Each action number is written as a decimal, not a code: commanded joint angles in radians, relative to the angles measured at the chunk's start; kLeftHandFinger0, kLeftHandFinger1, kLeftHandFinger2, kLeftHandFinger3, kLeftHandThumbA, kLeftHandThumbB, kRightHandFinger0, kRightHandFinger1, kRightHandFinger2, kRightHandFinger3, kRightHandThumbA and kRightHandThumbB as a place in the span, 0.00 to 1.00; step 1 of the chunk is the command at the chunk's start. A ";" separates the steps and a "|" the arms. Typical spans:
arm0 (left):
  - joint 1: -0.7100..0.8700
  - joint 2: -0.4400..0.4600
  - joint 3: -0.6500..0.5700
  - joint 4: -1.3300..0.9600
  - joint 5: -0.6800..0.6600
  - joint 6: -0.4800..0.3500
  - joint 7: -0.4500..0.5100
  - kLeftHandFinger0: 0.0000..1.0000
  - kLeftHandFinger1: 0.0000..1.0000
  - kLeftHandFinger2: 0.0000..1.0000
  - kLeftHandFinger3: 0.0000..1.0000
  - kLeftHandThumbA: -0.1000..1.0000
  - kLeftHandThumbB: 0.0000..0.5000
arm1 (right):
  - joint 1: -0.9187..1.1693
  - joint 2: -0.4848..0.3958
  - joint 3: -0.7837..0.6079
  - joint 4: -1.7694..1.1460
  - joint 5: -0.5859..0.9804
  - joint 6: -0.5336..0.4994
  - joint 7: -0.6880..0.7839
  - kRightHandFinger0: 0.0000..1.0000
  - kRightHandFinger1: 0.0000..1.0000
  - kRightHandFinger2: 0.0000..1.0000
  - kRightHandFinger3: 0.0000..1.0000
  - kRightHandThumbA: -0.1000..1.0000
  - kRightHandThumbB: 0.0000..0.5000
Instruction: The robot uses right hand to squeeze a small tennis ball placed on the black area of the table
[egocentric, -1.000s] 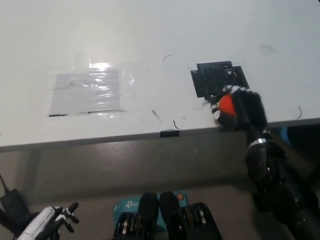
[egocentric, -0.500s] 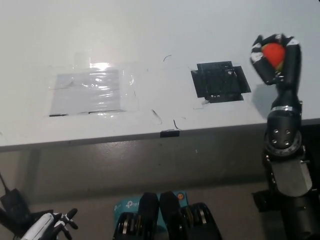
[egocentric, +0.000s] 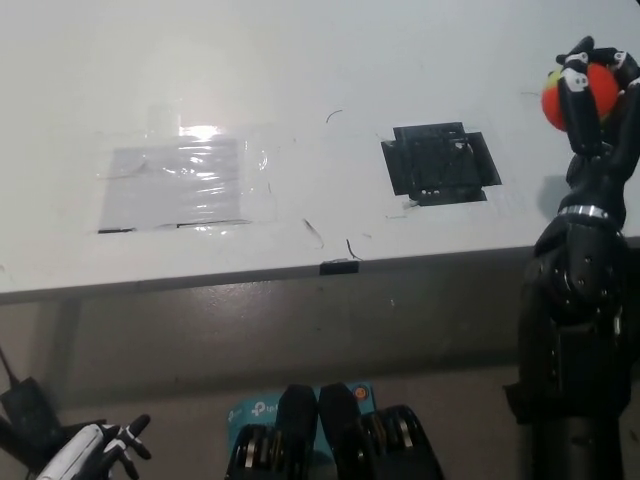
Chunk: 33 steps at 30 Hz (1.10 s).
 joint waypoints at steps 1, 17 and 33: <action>-0.003 0.012 0.018 -0.014 -0.014 -0.039 0.003 0.14 0.15 0.35 0.44 1.00 0.96 | -0.014 0.018 -0.013 -0.063 0.096 0.031 0.022 0.00 0.00 0.10 0.08 0.00 0.39; -0.003 0.018 0.006 -0.033 0.000 -0.004 -0.013 0.21 0.21 0.43 0.50 1.00 1.00 | -0.009 -0.262 0.346 0.131 -0.320 0.077 0.135 0.00 0.07 0.38 0.23 0.00 0.48; -0.021 0.027 -0.005 -0.033 0.010 -0.001 -0.020 0.21 0.21 0.41 0.51 1.00 0.96 | -0.183 -0.476 0.849 0.616 -0.692 0.072 0.084 0.00 0.25 0.47 0.19 0.00 0.03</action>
